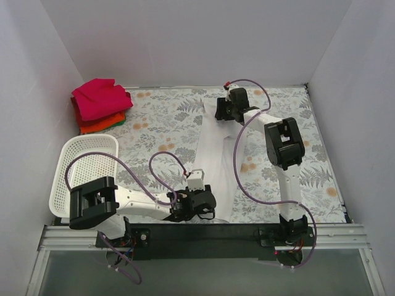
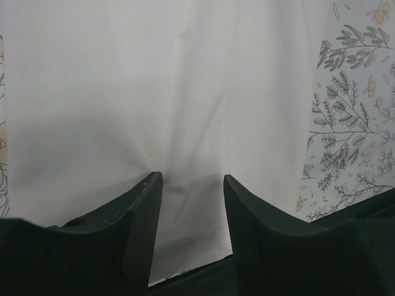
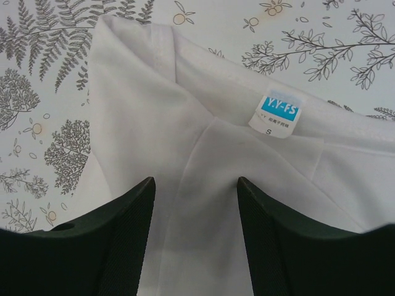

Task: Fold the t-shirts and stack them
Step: Fold the tshirt

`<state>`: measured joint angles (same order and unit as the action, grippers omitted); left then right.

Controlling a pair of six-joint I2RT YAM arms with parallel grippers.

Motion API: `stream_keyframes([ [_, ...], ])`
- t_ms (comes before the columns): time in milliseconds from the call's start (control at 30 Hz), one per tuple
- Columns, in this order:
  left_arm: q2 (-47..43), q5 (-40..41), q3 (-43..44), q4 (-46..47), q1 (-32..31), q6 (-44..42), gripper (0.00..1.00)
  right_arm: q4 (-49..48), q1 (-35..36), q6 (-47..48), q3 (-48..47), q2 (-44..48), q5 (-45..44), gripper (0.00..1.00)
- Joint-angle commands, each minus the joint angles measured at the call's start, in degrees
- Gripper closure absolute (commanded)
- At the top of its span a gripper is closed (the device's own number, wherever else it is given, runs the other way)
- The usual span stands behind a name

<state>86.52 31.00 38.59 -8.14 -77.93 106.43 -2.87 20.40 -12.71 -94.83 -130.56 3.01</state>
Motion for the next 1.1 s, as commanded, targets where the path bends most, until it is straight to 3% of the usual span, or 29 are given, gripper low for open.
stream_keyframes([
  [0, -3.46, 0.70, -0.71, -1.08, -0.82, -2.63, 0.58, 1.12, 0.16, 2.60, -1.69, 3.97, 3.15, 0.48],
  [100, -7.06, 3.79, 0.96, -1.88, -0.73, -5.78, 0.57, -0.37, 1.04, 4.80, 2.78, 12.30, 0.95, 0.47],
  [267, -10.58, 6.44, 2.10, -2.05, -0.47, -9.31, 0.56, -5.03, 1.92, 4.10, 21.50, 26.39, -0.80, 0.46],
  [500, -6.02, 2.22, 0.44, -1.97, 0.15, -8.87, 0.55, -7.75, 5.17, 0.68, 39.88, 38.61, -4.94, 0.46],
  [700, -1.45, -1.81, -0.70, 0.05, 0.15, -7.99, 0.56, -9.60, 8.95, -1.35, 46.66, 40.21, -7.66, 0.46],
  [1067, 0.75, -7.89, -1.67, 7.70, 0.15, -9.49, 0.56, -10.05, 10.62, -3.02, 45.26, 30.82, -9.69, 0.46],
])
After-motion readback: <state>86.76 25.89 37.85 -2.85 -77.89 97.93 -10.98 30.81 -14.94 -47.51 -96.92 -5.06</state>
